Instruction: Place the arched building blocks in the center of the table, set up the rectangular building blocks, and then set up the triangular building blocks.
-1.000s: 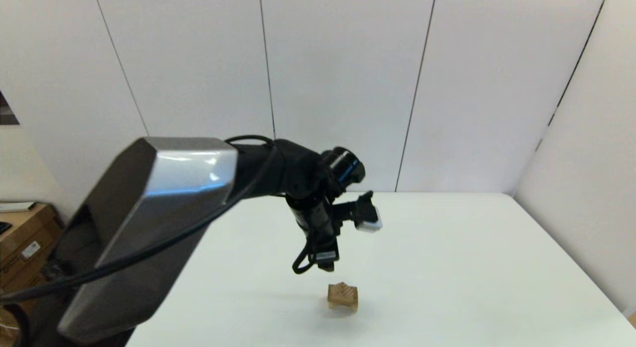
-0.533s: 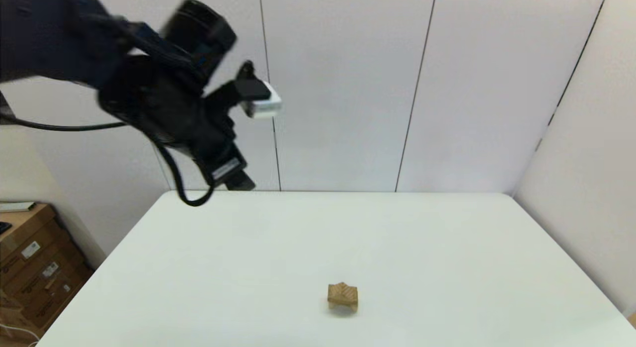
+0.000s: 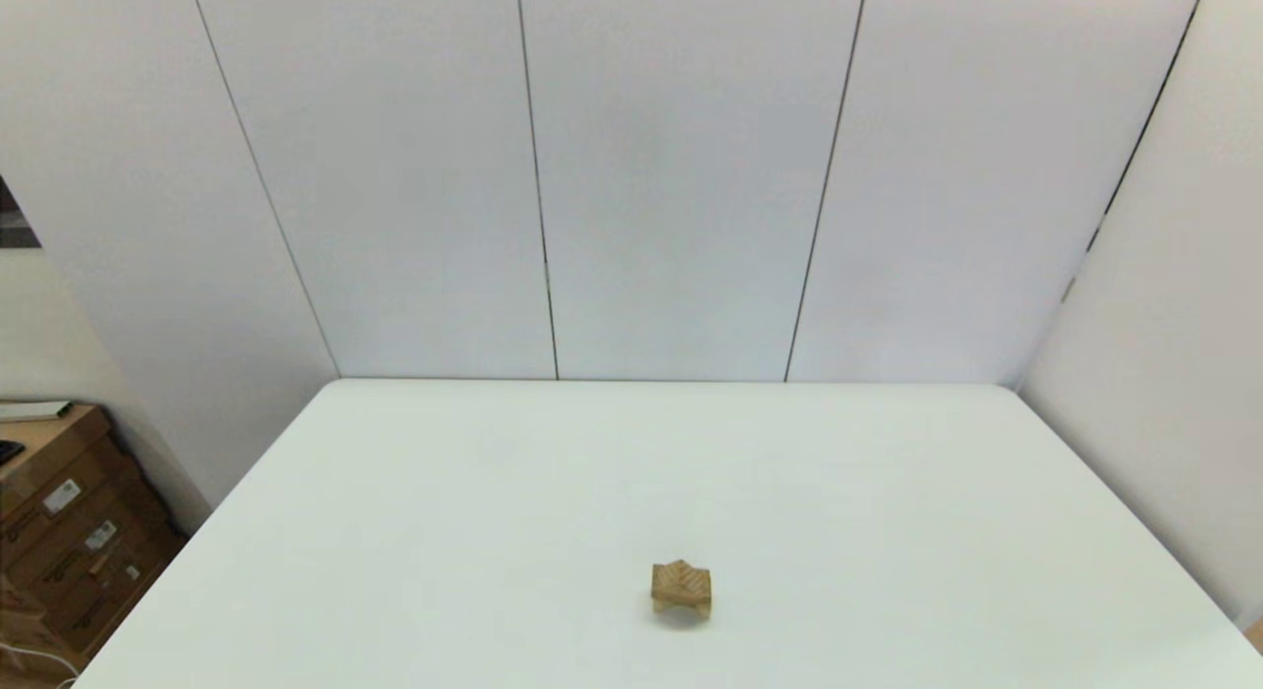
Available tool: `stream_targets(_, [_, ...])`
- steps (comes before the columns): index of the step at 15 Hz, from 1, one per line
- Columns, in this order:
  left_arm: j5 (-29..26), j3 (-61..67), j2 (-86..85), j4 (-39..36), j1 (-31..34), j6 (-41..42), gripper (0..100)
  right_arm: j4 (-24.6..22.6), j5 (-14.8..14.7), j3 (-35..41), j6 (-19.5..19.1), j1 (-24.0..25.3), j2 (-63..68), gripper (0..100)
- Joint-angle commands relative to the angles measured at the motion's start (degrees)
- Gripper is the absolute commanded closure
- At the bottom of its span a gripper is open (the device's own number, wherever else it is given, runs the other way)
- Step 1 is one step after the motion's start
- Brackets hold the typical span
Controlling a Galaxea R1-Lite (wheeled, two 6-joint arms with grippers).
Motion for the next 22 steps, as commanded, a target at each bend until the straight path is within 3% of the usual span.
stream_targets(1, [0.50,17.37,-31.06,2.83,6.90,-0.33,0,0.02,0.04,0.01,-0.03,0.01,-0.02,0])
stream_targets(7, [-0.03,24.49,-45.03,3.62,7.86,-0.77,0,0.02,0.04,0.01,-0.03,0.01,-0.02,0])
stream_targets(13, [-0.12,40.31,-56.37,-4.29,8.48,-2.44,0,0.02,0.04,0.01,-0.03,0.01,-0.02,0])
stream_targets(15, [-0.99,46.55,-56.37,-11.58,8.48,-7.45,0,0.02,0.04,0.01,-0.03,0.01,-0.02,0])
stream_targets(17, [-3.63,55.25,-56.37,-24.15,8.48,-11.23,0,0.02,0.04,0.01,-0.03,0.01,-0.02,0])
stream_targets(19, [-3.81,65.09,-56.37,-39.71,8.48,-11.58,0,0.02,0.04,0.01,-0.03,0.01,-0.02,0])
stream_targets(22, [-8.99,72.04,-56.37,-52.63,8.48,-11.23,0,0.02,0.04,0.01,-0.03,0.01,-0.02,0])
